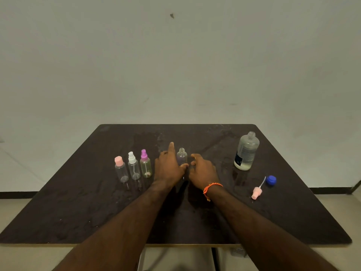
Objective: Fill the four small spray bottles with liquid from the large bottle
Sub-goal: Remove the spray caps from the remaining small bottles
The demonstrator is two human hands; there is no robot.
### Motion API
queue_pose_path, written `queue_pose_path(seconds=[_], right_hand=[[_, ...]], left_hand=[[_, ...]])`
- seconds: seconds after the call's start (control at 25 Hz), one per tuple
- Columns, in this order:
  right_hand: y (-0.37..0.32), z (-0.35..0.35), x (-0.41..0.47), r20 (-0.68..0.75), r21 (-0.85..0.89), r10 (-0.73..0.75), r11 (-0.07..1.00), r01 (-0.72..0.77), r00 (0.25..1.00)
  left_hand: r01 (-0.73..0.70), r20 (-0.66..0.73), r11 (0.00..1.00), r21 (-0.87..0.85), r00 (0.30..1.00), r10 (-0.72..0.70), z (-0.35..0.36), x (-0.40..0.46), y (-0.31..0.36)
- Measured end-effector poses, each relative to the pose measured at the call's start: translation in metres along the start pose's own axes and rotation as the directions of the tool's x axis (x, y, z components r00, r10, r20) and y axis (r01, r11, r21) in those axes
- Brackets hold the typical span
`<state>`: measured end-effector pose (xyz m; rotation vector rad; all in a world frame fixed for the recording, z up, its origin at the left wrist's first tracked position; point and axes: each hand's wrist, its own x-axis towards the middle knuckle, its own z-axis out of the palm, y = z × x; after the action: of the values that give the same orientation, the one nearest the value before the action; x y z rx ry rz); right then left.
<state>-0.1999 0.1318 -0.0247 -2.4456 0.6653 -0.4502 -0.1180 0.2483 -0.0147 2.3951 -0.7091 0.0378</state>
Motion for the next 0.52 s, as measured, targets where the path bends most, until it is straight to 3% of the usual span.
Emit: queue_pose_path(seconds=[0.16,0.32,0.4,0.52], right_hand=[[-0.004,-0.017,-0.02,-0.097,-0.103,-0.027,0.995,0.017,0.995],[-0.023,-0.017,-0.041,-0.14,-0.164,-0.142,0.979,0.119,0.98],[-0.036,-0.011,-0.047,-0.125,-0.182,-0.193,0.969,0.169,0.973],[-0.055,0.003,-0.049,-0.077,-0.118,-0.222,0.97,0.213,0.972]], left_hand=[[-0.183,-0.197,0.979,0.084,0.96,0.197,-0.019,-0.03,0.005],[-0.276,-0.28,0.926,0.258,0.895,0.346,-0.057,-0.04,-0.016],[-0.227,-0.307,0.915,0.333,0.892,0.333,-0.076,-0.035,-0.034],[-0.064,-0.251,0.921,0.383,0.953,0.171,-0.102,-0.02,-0.058]])
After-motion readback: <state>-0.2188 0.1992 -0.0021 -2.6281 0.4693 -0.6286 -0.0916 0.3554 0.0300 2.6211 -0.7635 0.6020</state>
